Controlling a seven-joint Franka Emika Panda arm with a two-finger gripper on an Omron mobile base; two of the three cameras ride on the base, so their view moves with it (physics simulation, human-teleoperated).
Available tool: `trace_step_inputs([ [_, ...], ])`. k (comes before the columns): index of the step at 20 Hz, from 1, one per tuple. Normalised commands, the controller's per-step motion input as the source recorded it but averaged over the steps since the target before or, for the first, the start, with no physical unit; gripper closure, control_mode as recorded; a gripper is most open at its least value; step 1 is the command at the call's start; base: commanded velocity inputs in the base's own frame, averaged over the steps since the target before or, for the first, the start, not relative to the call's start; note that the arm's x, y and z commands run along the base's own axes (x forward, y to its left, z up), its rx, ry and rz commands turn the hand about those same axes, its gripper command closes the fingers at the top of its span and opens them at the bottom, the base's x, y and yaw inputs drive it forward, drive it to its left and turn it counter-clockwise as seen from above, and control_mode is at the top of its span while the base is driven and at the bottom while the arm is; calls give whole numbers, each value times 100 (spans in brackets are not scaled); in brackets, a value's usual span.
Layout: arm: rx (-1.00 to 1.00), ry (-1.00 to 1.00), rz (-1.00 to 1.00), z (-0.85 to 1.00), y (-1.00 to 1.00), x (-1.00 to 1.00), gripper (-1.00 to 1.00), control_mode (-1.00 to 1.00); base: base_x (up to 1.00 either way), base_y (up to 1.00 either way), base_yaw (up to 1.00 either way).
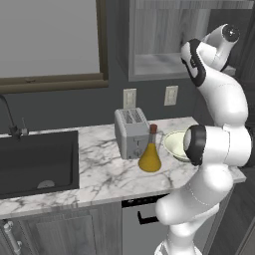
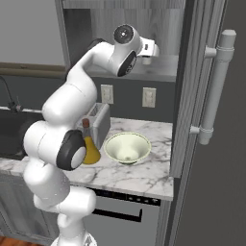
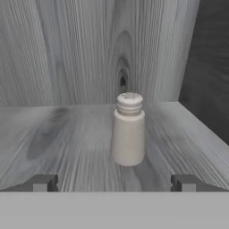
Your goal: Retrieve the bottle and the shaker from the cabinet and place them next to the mixing bowl on the counter. Then add garlic from the fridge to the mixing bowl.
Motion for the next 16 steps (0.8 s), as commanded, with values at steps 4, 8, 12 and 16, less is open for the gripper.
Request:
trace_step_inputs([
  [4,0,0,0,-3,-8,42,-100,-100,0,0,0],
  [8,0,0,0,0,-14,34,-100,-100,0,0,0],
  [12,0,0,0,0,-13,25,-100,-100,0,0,0],
  [16,0,0,0,0,-4,23,-100,-100,0,0,0],
])
